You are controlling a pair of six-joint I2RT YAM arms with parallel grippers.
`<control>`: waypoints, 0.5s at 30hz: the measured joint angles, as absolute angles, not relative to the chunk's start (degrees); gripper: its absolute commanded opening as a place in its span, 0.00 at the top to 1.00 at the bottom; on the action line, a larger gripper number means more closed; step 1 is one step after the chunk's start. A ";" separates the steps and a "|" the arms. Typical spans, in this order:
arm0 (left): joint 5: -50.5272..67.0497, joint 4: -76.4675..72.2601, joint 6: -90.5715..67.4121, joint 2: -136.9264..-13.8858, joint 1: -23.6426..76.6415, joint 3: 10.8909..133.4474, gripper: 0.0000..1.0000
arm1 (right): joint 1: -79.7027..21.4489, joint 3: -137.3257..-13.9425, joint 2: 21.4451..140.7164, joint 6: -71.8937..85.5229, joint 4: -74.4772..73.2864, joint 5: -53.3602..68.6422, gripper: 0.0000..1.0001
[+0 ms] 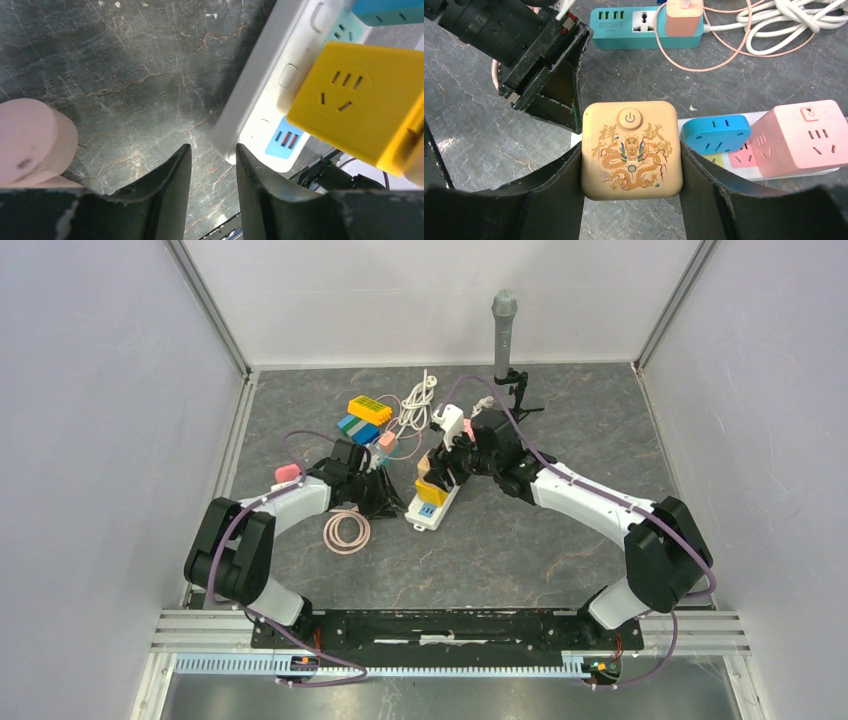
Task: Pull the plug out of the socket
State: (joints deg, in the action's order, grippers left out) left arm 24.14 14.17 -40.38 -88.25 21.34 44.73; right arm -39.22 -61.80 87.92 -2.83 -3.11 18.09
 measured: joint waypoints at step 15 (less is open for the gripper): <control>21.65 13.80 -40.45 -79.05 21.37 44.71 0.43 | -39.22 -57.17 87.13 -3.36 1.83 19.25 1.00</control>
State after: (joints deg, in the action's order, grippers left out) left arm 21.65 13.80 -40.45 -79.05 21.37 44.71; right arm -39.22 -57.17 87.13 -3.36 1.83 19.25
